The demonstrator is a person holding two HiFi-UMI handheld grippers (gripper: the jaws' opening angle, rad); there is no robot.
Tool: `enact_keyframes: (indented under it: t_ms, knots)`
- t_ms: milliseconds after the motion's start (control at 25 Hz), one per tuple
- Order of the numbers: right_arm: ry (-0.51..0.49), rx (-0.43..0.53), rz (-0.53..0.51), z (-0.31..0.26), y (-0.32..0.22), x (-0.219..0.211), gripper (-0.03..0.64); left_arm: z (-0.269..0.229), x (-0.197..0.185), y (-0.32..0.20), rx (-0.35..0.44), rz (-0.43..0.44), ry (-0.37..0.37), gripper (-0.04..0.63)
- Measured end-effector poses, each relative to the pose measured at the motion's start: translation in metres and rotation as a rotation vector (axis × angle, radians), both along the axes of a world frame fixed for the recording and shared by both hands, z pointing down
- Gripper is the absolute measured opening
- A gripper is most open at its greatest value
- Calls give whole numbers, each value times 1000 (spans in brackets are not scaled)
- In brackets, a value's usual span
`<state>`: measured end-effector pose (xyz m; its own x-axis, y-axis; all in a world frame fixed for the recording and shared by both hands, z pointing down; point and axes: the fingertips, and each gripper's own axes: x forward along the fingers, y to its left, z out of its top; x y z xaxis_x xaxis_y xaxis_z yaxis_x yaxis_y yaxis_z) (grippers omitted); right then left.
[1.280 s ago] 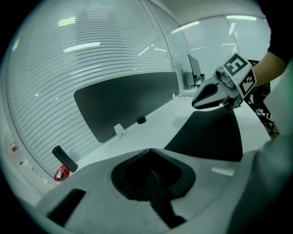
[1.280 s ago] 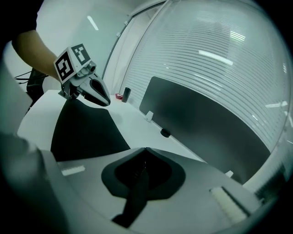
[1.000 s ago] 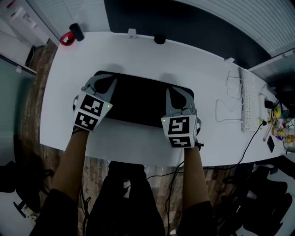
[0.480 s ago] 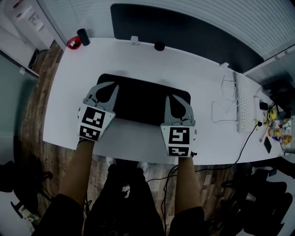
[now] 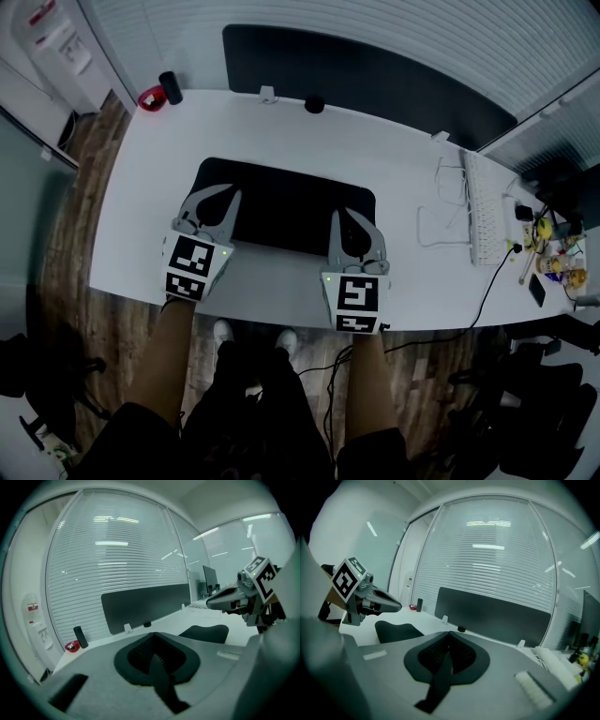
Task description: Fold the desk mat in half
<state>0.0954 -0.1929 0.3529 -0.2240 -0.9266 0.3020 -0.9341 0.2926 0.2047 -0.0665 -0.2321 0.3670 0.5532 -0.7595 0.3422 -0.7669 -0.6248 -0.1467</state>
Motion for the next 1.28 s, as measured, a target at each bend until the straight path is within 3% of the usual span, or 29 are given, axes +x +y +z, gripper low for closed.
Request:
enact_keyframes:
  t_ms: [440, 1280]
  knots:
    - [-19, -3, 57, -9, 44, 5, 8, -12, -5, 40, 13, -16, 2, -5]
    - [-93, 33, 84, -47, 90, -10, 9, -66, -13, 92, 83, -55, 87, -3]
